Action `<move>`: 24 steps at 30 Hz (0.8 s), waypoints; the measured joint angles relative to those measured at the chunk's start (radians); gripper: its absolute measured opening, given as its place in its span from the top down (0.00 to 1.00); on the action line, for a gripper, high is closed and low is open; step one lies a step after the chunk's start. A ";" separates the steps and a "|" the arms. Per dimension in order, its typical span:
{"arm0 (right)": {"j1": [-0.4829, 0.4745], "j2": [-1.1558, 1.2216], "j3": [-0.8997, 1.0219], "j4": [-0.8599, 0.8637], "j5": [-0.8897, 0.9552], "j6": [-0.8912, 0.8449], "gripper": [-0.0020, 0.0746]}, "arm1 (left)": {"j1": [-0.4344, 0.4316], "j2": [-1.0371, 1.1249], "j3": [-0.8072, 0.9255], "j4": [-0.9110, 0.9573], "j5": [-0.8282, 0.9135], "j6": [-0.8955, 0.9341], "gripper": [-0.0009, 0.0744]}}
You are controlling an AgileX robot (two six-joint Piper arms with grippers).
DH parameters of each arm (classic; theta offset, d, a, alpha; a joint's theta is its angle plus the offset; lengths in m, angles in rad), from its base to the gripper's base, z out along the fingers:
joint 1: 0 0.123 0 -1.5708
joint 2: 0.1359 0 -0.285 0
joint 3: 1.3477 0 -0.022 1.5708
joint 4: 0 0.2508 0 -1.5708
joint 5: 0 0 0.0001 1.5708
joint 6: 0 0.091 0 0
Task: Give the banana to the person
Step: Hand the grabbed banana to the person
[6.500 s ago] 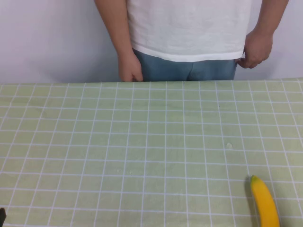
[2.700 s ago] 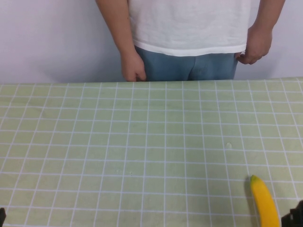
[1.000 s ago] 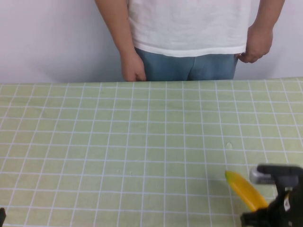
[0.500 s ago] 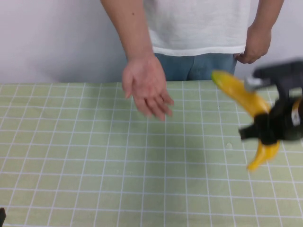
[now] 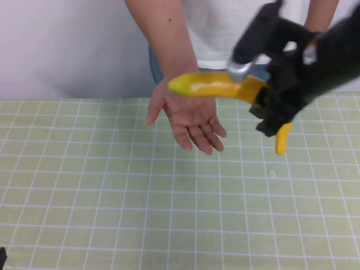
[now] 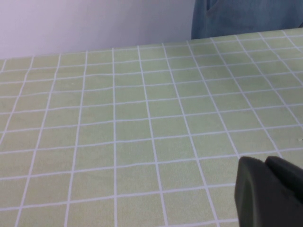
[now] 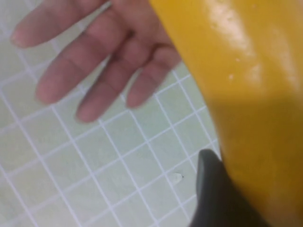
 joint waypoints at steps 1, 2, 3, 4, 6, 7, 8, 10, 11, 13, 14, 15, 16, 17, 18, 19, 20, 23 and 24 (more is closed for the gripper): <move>0.010 0.027 -0.036 -0.008 0.029 -0.024 0.63 | 0.000 0.000 0.000 0.000 0.000 0.000 0.99; 0.023 0.053 -0.065 -0.018 0.054 -0.042 0.63 | 0.000 0.000 0.000 0.000 0.000 0.000 0.99; 0.037 0.080 -0.099 -0.028 0.082 -0.062 0.63 | 0.000 0.000 0.000 0.000 0.000 0.000 0.99; 0.053 0.107 -0.133 -0.042 0.109 -0.079 0.63 | 0.000 0.000 0.000 0.000 0.000 0.000 0.99; 0.086 0.154 -0.195 -0.066 0.144 -0.098 0.63 | 0.000 0.000 0.000 -0.006 0.000 0.000 0.99; 0.104 0.178 -0.221 -0.079 0.156 -0.104 0.63 | 0.000 0.000 0.000 0.000 0.000 0.000 0.99; 0.117 0.195 -0.238 -0.089 0.161 -0.106 0.63 | 0.000 0.000 0.000 0.000 0.000 0.000 0.99; 0.141 0.235 -0.273 -0.110 0.165 -0.110 0.63 | 0.000 0.000 0.000 0.000 0.000 0.000 0.99; 0.147 0.251 -0.281 -0.123 0.165 -0.110 0.63 | 0.000 0.000 0.000 -0.006 0.000 0.000 0.99; 0.151 0.278 -0.291 -0.139 0.163 -0.111 0.63 | 0.000 0.000 0.000 0.000 0.000 0.000 0.99; 0.151 0.287 -0.291 -0.148 0.160 -0.107 0.63 | 0.000 0.000 0.000 0.000 0.000 0.000 0.99; 0.151 0.298 -0.291 -0.156 0.158 -0.099 0.63 | 0.000 0.000 0.000 0.000 0.000 0.000 0.99; 0.153 0.306 -0.292 -0.161 0.154 -0.089 0.63 | 0.000 0.000 0.000 0.000 0.000 0.000 0.99; 0.155 0.312 -0.292 -0.167 0.152 -0.082 0.63 | 0.000 0.000 0.000 0.000 0.000 0.000 0.99; 0.157 0.318 -0.292 -0.180 0.147 -0.069 0.63 | 0.000 0.000 0.000 0.000 0.000 0.000 0.99; 0.157 0.324 -0.292 -0.192 0.144 -0.054 0.63 | 0.000 0.000 0.000 0.000 0.000 0.000 0.99; 0.159 0.329 -0.292 -0.201 0.141 -0.041 0.63 | 0.000 0.000 0.000 0.000 0.000 0.000 0.99; 0.159 0.333 -0.292 -0.224 0.129 0.021 0.53 | 0.000 0.000 0.000 0.000 0.000 0.000 0.99; 0.159 0.333 -0.292 -0.230 0.127 0.039 0.46 | 0.000 0.000 0.000 0.000 0.000 0.000 0.99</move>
